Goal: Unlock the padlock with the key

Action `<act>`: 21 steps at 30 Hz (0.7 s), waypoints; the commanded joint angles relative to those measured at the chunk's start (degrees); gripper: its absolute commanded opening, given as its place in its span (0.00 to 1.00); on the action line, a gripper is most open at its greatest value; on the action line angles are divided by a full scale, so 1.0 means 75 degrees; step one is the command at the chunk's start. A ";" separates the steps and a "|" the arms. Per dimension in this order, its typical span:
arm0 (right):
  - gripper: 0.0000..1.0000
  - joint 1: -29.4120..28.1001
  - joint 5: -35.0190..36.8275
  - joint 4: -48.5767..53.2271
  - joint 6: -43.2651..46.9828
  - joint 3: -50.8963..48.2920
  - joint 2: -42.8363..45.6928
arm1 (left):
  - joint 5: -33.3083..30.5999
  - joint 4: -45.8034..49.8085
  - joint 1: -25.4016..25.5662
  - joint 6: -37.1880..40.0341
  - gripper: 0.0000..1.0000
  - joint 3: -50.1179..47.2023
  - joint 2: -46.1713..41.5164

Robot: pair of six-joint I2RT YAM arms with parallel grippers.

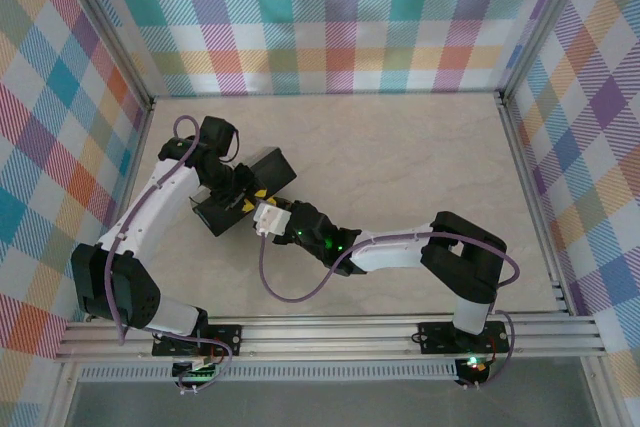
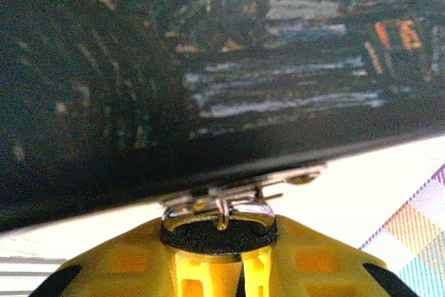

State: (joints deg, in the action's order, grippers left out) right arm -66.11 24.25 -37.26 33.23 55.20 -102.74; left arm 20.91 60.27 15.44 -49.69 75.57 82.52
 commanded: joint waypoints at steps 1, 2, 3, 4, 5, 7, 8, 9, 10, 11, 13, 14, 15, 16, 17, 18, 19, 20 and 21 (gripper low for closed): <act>0.22 -0.0080 0.0034 -0.0599 -0.0052 0.0415 -0.0037 | 0.0611 0.0062 0.0048 0.0076 0.00 -0.0026 -0.0242; 0.22 -0.0074 0.0050 -0.0588 -0.0021 0.0433 -0.0036 | 0.0611 0.0041 0.0050 0.0075 0.00 -0.0042 -0.0245; 0.23 -0.0072 0.0079 -0.0587 0.0008 0.0451 -0.0025 | 0.0618 0.0020 0.0050 0.0075 0.00 -0.0061 -0.0234; 0.24 -0.0080 0.0122 -0.0581 0.0021 0.0470 -0.0013 | 0.0623 0.0025 0.0056 0.0075 0.00 -0.0062 -0.0230; 0.24 -0.0080 0.0139 -0.0586 0.0034 0.0473 -0.0001 | 0.0610 0.0026 0.0060 0.0081 0.00 -0.0079 -0.0228; 0.24 -0.0079 0.0166 -0.0618 0.0014 0.0459 0.0044 | 0.0588 0.0028 0.0062 0.0087 0.00 -0.0100 -0.0244; 0.24 -0.0074 0.0196 -0.0622 0.0010 0.0467 0.0058 | 0.0584 0.0019 0.0062 0.0087 0.00 -0.0118 -0.0247; 0.24 -0.0074 0.0197 -0.0622 0.0010 0.0469 0.0069 | 0.0579 -0.0004 0.0063 0.0087 0.00 -0.0146 -0.0265; 0.22 -0.0071 0.0199 -0.0612 0.0021 0.0480 0.0070 | 0.0608 -0.0028 0.0074 0.0065 0.00 -0.0183 -0.0278; 0.21 -0.0080 0.0190 -0.0579 0.0033 0.0509 0.0069 | 0.0622 -0.0055 0.0074 0.0043 0.00 -0.0220 -0.0289; 0.19 -0.0080 0.0197 -0.0561 0.0034 0.0515 0.0070 | 0.0623 -0.0068 0.0075 0.0038 0.00 -0.0231 -0.0289; 0.19 -0.0067 0.0193 -0.0564 0.0023 0.0515 0.0070 | 0.0627 -0.0067 0.0077 0.0051 0.00 -0.0212 -0.0286; 0.19 -0.0072 0.0189 -0.0565 0.0006 0.0527 0.0070 | 0.0623 -0.0068 0.0073 0.0051 0.00 -0.0212 -0.0292; 0.19 -0.0073 0.0192 -0.0547 -0.0013 0.0537 0.0081 | 0.0622 -0.0073 0.0074 0.0051 0.00 -0.0210 -0.0292; 0.19 -0.0080 0.0214 -0.0530 -0.0055 0.0560 0.0081 | 0.0623 -0.0073 0.0080 0.0056 0.00 -0.0226 -0.0292; 0.19 -0.0079 0.0234 -0.0490 -0.0097 0.0595 0.0081 | 0.0632 -0.0078 0.0085 0.0041 0.00 -0.0238 -0.0292; 0.19 -0.0077 0.0261 -0.0417 -0.0155 0.0640 0.0081 | 0.0634 -0.0080 0.0086 0.0040 0.00 -0.0254 -0.0301; 0.20 -0.0080 0.0259 -0.0340 -0.0233 0.0686 0.0090 | 0.0634 -0.0097 0.0097 0.0040 0.00 -0.0270 -0.0295; 0.21 -0.0081 0.0251 -0.0271 -0.0298 0.0718 0.0093 | 0.0634 -0.0092 0.0097 0.0029 0.00 -0.0271 -0.0300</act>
State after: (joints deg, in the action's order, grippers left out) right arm -66.41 25.54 -35.16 33.04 56.60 -102.74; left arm 21.12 59.29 15.44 -49.71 74.67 81.91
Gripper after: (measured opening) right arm 0.209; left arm 0.280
